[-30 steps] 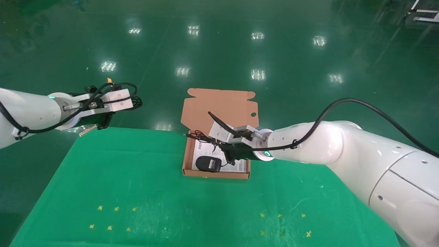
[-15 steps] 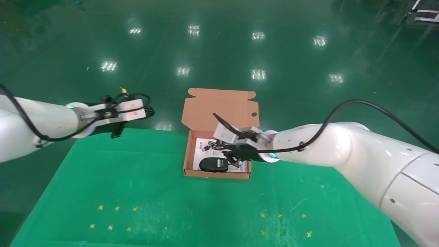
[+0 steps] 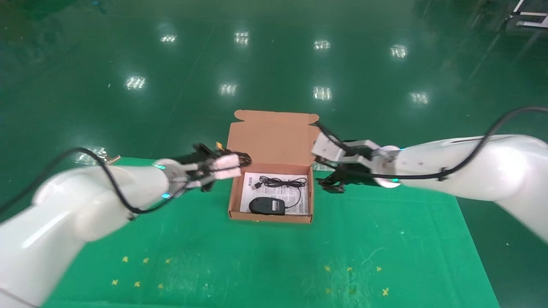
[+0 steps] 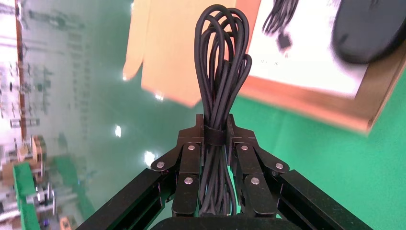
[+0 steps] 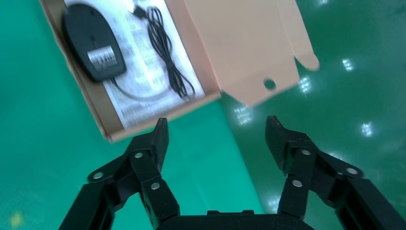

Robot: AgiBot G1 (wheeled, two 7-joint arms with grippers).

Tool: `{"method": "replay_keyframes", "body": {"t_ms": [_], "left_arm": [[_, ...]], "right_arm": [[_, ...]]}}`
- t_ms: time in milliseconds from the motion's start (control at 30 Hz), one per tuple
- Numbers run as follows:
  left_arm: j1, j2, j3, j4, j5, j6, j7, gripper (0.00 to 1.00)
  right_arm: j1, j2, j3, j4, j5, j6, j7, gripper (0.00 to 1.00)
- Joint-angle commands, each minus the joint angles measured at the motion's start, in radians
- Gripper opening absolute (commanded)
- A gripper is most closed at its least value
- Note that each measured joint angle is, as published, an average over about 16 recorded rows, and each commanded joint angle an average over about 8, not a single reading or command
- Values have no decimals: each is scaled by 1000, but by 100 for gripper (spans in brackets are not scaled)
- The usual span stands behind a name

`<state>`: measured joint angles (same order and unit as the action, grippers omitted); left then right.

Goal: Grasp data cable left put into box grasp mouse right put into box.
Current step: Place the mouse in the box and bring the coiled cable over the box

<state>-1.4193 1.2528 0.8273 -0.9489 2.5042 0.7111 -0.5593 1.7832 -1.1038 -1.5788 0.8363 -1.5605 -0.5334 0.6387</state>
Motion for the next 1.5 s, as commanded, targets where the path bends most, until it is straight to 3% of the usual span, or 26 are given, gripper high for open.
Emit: {"method": "replay_keyframes", "body": {"t_ms": [33, 233, 500, 533, 767, 800, 1267, 1500], "left_arm": [[11, 36, 8, 50, -4, -54, 24, 0], [15, 103, 75, 127, -140, -147, 138, 0], [-3, 117, 219, 157, -326, -215, 202, 0], [-7, 117, 235, 162, -343, -221, 204, 9], [-26, 120, 290, 180, -403, -237, 208, 96], [-25, 119, 288, 179, -400, -235, 208, 100], [-14, 59, 281, 89, -434, -217, 194, 100], [-77, 29, 237, 74, -467, -213, 149, 100]], "right_arm": [[13, 35, -9, 36, -20, -3, 27, 100], [47, 145, -37, 176, -102, -16, 144, 100], [88, 240, -61, 320, -224, -49, 307, 100], [92, 247, -63, 333, -237, -54, 324, 100], [104, 264, -70, 376, -281, -70, 372, 100], [103, 263, -70, 374, -279, -69, 370, 100], [122, 258, -61, 375, -285, -59, 361, 100], [185, 269, -45, 403, -326, -59, 342, 100]]}}
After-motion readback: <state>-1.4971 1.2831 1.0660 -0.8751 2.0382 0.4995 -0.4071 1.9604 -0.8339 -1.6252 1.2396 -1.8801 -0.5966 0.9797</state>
